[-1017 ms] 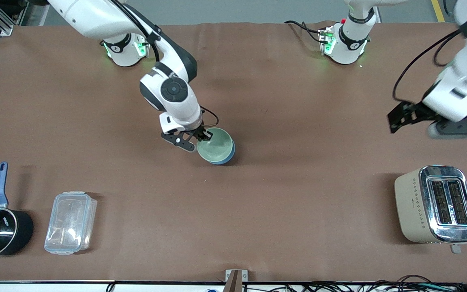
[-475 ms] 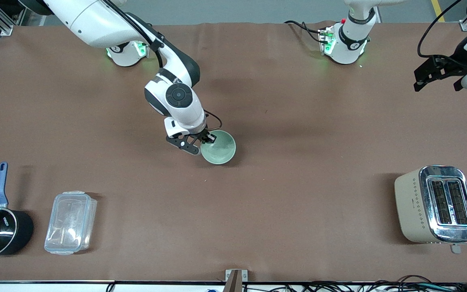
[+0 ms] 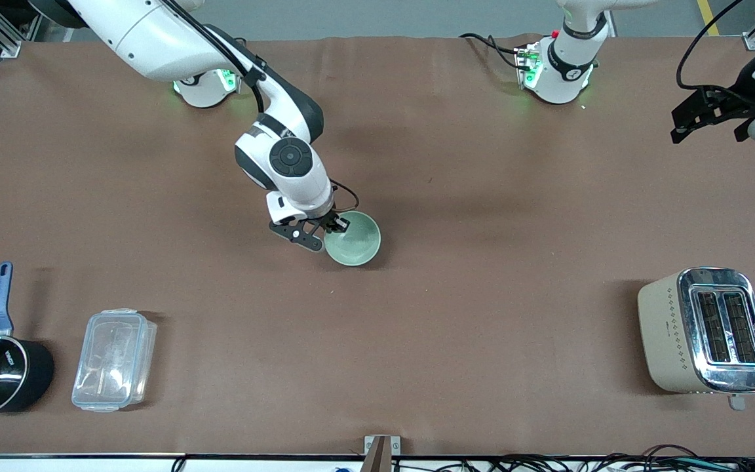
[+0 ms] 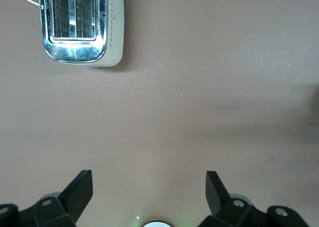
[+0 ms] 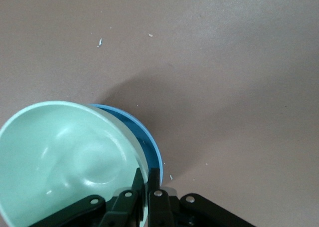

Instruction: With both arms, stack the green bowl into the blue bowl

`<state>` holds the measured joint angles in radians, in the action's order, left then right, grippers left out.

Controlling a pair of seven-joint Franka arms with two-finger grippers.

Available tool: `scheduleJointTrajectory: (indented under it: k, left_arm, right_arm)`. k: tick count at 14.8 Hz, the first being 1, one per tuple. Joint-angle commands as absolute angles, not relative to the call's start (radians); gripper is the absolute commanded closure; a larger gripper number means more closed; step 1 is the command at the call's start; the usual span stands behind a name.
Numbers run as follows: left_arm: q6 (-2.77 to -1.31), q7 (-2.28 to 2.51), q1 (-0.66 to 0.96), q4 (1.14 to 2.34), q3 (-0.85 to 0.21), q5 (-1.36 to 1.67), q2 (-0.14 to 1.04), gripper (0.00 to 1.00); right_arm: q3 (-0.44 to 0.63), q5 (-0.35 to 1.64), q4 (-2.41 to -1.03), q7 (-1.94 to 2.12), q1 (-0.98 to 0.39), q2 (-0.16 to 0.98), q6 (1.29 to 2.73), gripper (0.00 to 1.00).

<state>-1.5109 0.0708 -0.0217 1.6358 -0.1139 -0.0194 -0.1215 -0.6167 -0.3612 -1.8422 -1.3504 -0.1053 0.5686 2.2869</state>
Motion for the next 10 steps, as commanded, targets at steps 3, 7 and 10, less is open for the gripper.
scheduleJointTrajectory:
  k: [3,7,10]
  left_arm:
    - [-1.543,0.074,-0.011,1.634,-0.114,-0.014,-0.094,0.0]
    - [-1.549,0.074,-0.008,1.632,-0.115,-0.014,-0.091,0.0]
    - [-1.549,0.074,-0.011,1.632,-0.123,-0.014,-0.091,0.0]
  right_arm:
    - [-0.629,-0.403,-1.839,-1.379,-0.095,0.591,2.295,0.92]
    - [-0.63,-0.4,-1.835,-1.379,-0.084,0.586,2.281,0.11]
    - [-0.65,-0.399,-1.829,-1.358,-0.035,0.508,2.199,0.0]
